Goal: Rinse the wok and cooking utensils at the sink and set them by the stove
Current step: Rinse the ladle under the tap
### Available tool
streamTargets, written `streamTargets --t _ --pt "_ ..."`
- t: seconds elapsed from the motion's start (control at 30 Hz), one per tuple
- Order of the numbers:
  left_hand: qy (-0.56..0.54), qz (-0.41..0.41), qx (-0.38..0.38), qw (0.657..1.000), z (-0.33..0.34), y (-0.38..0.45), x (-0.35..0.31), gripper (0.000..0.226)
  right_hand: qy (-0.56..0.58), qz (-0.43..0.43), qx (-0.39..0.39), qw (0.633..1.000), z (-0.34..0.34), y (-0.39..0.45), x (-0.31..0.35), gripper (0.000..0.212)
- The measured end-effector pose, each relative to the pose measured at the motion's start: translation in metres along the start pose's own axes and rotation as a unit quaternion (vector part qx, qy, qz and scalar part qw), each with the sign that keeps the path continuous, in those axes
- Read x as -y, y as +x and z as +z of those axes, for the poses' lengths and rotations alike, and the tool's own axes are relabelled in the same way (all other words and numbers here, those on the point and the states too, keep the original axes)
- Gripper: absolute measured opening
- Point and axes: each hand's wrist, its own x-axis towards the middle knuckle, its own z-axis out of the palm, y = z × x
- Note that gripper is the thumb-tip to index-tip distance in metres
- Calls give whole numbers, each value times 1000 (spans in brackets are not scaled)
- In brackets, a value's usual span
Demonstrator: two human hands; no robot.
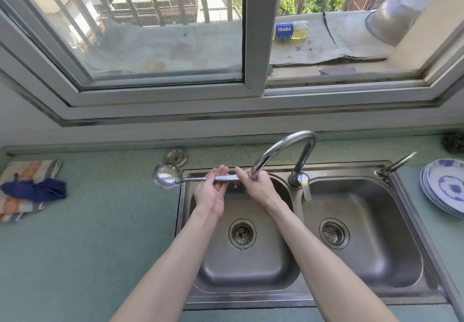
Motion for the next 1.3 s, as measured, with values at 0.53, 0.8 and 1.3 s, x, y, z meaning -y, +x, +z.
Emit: streamTargets --t 0.53,0.8,1.3 --pt "27 -33 1 999 -6 4 25 11 -40 -7 2 999 -22 -5 -29 40" --pt "30 -45 13 998 -2 1 29 10 -16 15 -38 999 -19 -9 -21 59" --pt "91 -50 42 994 6 1 45 14 -40 17 16 999 -45 -43 -47 16"
